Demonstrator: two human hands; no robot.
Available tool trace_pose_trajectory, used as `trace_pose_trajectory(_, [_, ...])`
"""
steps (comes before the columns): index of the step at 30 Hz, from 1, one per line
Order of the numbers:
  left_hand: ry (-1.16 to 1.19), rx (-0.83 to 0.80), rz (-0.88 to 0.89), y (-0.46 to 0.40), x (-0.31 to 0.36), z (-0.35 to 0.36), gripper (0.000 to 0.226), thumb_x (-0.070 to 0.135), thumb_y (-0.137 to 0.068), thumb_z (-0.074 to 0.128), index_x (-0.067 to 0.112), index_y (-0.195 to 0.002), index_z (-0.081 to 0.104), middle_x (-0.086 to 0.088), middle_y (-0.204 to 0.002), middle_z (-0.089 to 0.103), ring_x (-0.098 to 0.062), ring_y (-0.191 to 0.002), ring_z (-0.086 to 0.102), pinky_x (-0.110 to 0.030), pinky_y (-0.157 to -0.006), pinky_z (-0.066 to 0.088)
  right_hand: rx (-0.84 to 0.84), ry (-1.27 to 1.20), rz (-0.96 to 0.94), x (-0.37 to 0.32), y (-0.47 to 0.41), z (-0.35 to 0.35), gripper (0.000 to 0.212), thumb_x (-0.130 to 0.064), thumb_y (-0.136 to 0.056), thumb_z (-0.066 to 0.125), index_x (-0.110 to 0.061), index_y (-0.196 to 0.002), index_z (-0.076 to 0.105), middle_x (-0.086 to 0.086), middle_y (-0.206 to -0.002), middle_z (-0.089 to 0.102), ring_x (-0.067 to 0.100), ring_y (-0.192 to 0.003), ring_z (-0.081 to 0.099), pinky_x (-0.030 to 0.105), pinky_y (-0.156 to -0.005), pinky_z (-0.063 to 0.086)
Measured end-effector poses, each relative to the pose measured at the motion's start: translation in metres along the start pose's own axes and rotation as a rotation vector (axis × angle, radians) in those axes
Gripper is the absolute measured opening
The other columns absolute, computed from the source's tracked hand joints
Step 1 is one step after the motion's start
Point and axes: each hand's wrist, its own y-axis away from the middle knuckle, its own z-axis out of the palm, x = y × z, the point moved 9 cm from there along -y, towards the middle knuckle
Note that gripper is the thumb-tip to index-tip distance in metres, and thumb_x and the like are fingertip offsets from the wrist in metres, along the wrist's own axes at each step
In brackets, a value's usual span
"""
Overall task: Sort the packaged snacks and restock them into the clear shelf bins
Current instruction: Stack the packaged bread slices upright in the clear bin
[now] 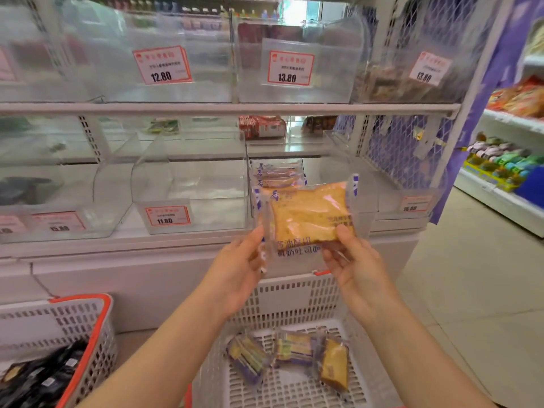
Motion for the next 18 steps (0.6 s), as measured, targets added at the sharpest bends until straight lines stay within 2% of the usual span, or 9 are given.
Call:
trace_pose_trajectory(3, [-0.071, -0.053, 0.115, -0.003, 0.01, 0.005, 0.014, 0.023, -0.084, 0.059, 0.015, -0.095, 0.062, 0.006, -0.075, 0.071, -0.005, -0.065, 0.067, -0.019, -0.056, 0.053, -0.053, 0.133, 0.022, 0.009, -0.005, 0.005, 0.008, -0.02, -0.077, 0.065, -0.016, -0.084, 0.066, -0.004, -0.068, 0.069, 0.009, -0.064, 0.064, 0.022, -0.062, 0.054])
trace_pose_trajectory(5, [-0.083, -0.055, 0.183, -0.008, 0.025, 0.004, 0.015, 0.022, -0.082, 0.06, 0.017, -0.096, 0.064, 0.003, -0.078, 0.073, -0.007, -0.068, 0.069, -0.019, -0.057, 0.053, -0.038, 0.326, -0.084, -0.008, -0.013, 0.003, 0.007, -0.024, -0.074, 0.067, -0.019, -0.08, 0.069, -0.009, -0.072, 0.07, 0.007, -0.07, 0.062, 0.025, -0.072, 0.049])
trace_pose_trajectory(6, [-0.097, -0.055, 0.21, -0.012, 0.032, 0.002, 0.018, 0.024, -0.08, 0.06, 0.017, -0.096, 0.065, 0.001, -0.08, 0.073, -0.009, -0.07, 0.069, -0.02, -0.058, 0.053, -0.017, 0.377, -0.147, -0.021, -0.016, 0.004, 0.004, -0.021, -0.078, 0.066, -0.019, -0.078, 0.069, -0.009, -0.073, 0.071, 0.007, -0.072, 0.061, 0.024, -0.073, 0.047])
trace_pose_trajectory(9, [-0.189, -0.009, 0.254, -0.022, 0.05, -0.002, 0.015, 0.022, -0.089, 0.054, 0.02, -0.095, 0.068, -0.003, -0.084, 0.074, -0.012, -0.074, 0.069, -0.022, -0.061, 0.052, -0.054, 0.405, -0.238, -0.047, -0.03, 0.012, 0.015, -0.012, -0.089, 0.057, -0.015, -0.078, 0.067, -0.002, -0.071, 0.067, 0.009, -0.067, 0.06, 0.02, -0.062, 0.05])
trace_pose_trajectory(11, [-0.221, 0.036, 0.284, -0.03, 0.058, -0.003, 0.024, 0.025, -0.095, 0.047, 0.022, -0.09, 0.07, -0.003, -0.083, 0.074, -0.014, -0.074, 0.067, -0.024, -0.063, 0.051, -0.117, 0.429, -0.224, -0.05, -0.037, 0.021, 0.015, -0.009, -0.09, 0.054, -0.012, -0.078, 0.062, -0.003, -0.065, 0.064, 0.009, -0.06, 0.057, 0.019, -0.056, 0.049])
trace_pose_trajectory(14, [-0.191, 0.107, 0.322, -0.041, 0.07, -0.009, 0.04, 0.036, -0.098, 0.037, 0.024, -0.087, 0.073, 0.001, -0.07, 0.069, -0.015, -0.069, 0.061, -0.029, -0.067, 0.047, -0.177, 0.577, -0.23, -0.056, -0.048, 0.032, 0.019, -0.009, -0.092, 0.052, -0.013, -0.075, 0.059, -0.006, -0.063, 0.062, 0.006, -0.057, 0.055, 0.017, -0.05, 0.046])
trace_pose_trajectory(16, [-0.166, 0.099, 0.305, -0.047, 0.072, -0.008, 0.044, 0.042, -0.097, 0.035, 0.02, -0.091, 0.072, -0.002, -0.072, 0.065, -0.018, -0.069, 0.057, -0.027, -0.065, 0.047, -0.139, 0.67, -0.293, -0.065, -0.057, 0.033, 0.021, -0.009, -0.094, 0.05, -0.014, -0.077, 0.06, -0.006, -0.065, 0.062, 0.005, -0.056, 0.054, 0.015, -0.049, 0.045])
trace_pose_trajectory(18, [-0.15, 0.066, 0.274, -0.053, 0.068, -0.003, 0.043, 0.043, -0.096, 0.035, 0.019, -0.097, 0.071, -0.007, -0.078, 0.065, -0.021, -0.073, 0.058, -0.028, -0.068, 0.046, -0.044, 0.663, -0.316, -0.069, -0.071, 0.028, 0.019, -0.009, -0.094, 0.05, -0.014, -0.079, 0.06, -0.001, -0.071, 0.061, 0.008, -0.059, 0.052, 0.016, -0.049, 0.044])
